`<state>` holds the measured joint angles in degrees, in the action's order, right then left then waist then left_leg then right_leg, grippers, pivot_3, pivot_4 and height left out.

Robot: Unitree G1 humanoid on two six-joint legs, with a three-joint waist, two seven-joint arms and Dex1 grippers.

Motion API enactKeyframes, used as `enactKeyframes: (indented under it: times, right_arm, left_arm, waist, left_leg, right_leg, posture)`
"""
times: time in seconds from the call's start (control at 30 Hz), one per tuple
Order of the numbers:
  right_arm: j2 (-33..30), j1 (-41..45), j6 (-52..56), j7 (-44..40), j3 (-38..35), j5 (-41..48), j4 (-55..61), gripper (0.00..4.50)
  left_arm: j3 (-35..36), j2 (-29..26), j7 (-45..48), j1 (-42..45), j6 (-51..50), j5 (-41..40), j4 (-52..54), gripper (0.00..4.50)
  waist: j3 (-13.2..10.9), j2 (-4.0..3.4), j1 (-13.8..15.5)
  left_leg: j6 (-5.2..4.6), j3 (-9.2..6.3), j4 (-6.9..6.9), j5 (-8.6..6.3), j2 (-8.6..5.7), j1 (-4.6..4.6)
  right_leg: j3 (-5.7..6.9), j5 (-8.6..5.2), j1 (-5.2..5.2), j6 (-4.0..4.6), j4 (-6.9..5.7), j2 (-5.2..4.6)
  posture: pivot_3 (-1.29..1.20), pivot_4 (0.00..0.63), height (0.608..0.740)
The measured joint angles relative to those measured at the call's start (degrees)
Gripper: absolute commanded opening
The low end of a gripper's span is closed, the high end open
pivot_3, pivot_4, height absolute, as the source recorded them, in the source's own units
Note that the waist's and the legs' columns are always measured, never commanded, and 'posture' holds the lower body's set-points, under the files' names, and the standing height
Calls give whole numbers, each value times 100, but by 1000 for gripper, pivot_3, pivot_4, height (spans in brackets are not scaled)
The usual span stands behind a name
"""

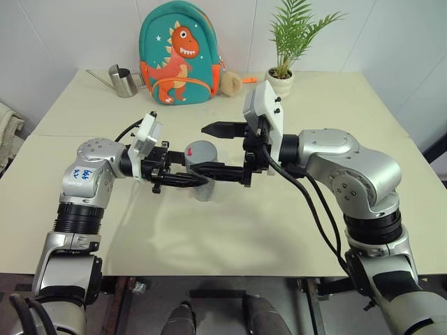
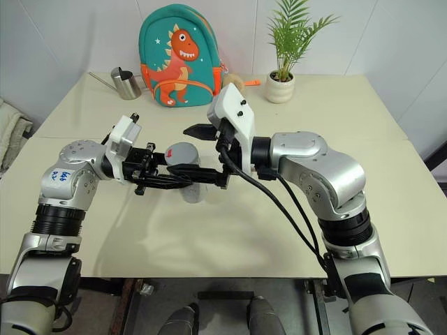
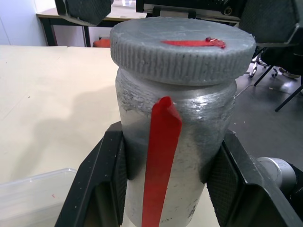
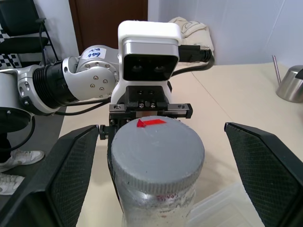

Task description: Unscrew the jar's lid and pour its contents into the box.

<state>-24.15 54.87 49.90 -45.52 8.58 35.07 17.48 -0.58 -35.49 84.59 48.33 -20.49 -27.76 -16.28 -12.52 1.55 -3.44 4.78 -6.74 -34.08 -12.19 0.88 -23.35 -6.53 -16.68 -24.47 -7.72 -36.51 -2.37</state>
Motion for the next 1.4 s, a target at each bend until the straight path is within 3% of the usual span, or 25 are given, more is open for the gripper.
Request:
enactKeyframes:
  times: [0.23,0.37,1.13,1.27,1.4]
  right_arm:
    - [0,0,0,-58,21,-48,-5,4457]
    - [6,0,-3,-72,32,-77,-41,3598]
    - [39,15,-108,-152,131,-189,-187,3598]
    - [38,15,-106,-192,141,-183,-187,2656]
    - [38,15,-106,-208,145,-189,-188,2554]
  left_arm:
    - [0,0,-3,-1,3,0,2,1861]
    - [0,0,-3,-1,16,0,2,1861]
    - [0,0,-20,0,69,4,-17,1861]
    - [5,2,-46,2,74,10,-26,1861]
    - [4,2,-46,2,79,11,-27,1861]
  waist:
    - [0,0,-1]
    - [0,0,-1]
    - [0,0,-2]
    - [0,0,-2]
    - [0,0,-2]
  left_leg:
    - [0,0,0,0,0,0]
    - [0,0,0,0,0,0]
    - [0,0,0,0,0,0]
    - [0,0,0,0,0,0]
    - [0,0,0,0,0,0]
  right_leg:
    - [0,0,0,0,0,0]
    - [0,0,0,0,0,0]
    - [0,0,0,0,0,0]
    - [0,0,0,0,0,0]
    - [0,0,0,0,0,0]
  posture:
    - [0,150,740]
    - [0,150,740]
    - [0,150,740]
    - [0,150,740]
    - [0,150,740]
